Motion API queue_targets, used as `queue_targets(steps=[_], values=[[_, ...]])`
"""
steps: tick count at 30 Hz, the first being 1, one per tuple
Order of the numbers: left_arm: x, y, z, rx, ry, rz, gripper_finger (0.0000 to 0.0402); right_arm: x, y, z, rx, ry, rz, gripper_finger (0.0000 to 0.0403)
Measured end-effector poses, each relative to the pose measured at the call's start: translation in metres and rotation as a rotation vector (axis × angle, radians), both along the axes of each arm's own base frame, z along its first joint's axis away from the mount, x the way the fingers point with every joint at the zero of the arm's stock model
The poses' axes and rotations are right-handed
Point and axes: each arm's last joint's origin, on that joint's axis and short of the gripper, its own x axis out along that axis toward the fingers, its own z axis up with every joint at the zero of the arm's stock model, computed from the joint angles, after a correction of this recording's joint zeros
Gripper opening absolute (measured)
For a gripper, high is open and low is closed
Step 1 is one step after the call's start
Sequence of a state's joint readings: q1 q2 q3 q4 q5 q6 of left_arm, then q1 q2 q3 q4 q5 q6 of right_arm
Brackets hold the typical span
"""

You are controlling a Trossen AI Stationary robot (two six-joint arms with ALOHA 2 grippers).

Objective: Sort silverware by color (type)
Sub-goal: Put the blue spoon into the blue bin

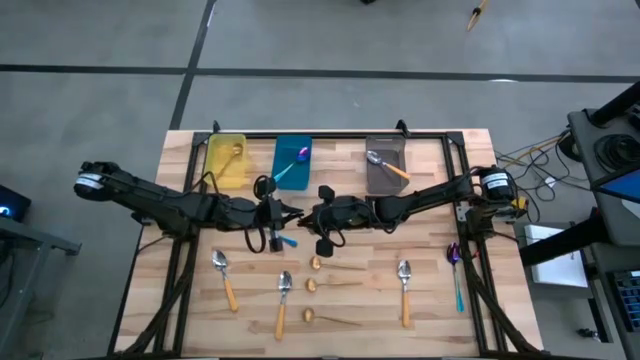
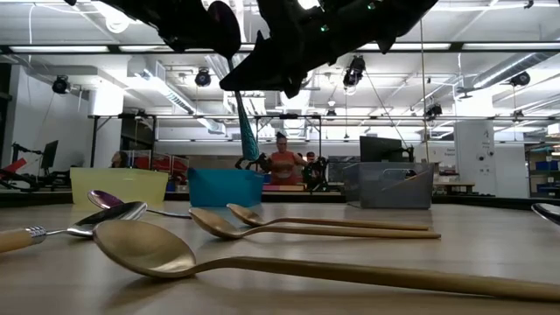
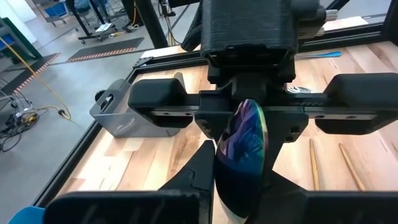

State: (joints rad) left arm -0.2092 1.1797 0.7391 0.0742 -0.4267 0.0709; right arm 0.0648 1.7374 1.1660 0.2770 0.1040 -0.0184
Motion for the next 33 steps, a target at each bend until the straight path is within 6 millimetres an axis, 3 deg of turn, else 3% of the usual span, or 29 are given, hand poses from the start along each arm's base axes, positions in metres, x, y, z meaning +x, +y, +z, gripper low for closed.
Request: queue_targets(steps=[9, 19, 26, 33], values=[[0.001, 0.0, 0.002, -0.009, -0.02, 0.001, 0.0029, 0.0, 0.0, 0.0, 0.007, -0.033, -0.003, 0.0009], [-0.003, 0.001, 0.009, 0.001, -0.056, 0.001, 0.0075, -0.013, -0.005, -0.018, 0.052, -0.18, -0.034, 0.0008], [-0.014, 0.005, 0.018, 0.023, -0.08, 0.09, 0.0095, -0.018, -0.008, -0.018, 0.034, -0.273, -0.151, 0.0008], [-0.026, 0.01, 0.012, -0.023, -0.028, 0.178, 0.0096, -0.024, -0.012, -0.011, 0.007, -0.417, -0.29, 0.0008]])
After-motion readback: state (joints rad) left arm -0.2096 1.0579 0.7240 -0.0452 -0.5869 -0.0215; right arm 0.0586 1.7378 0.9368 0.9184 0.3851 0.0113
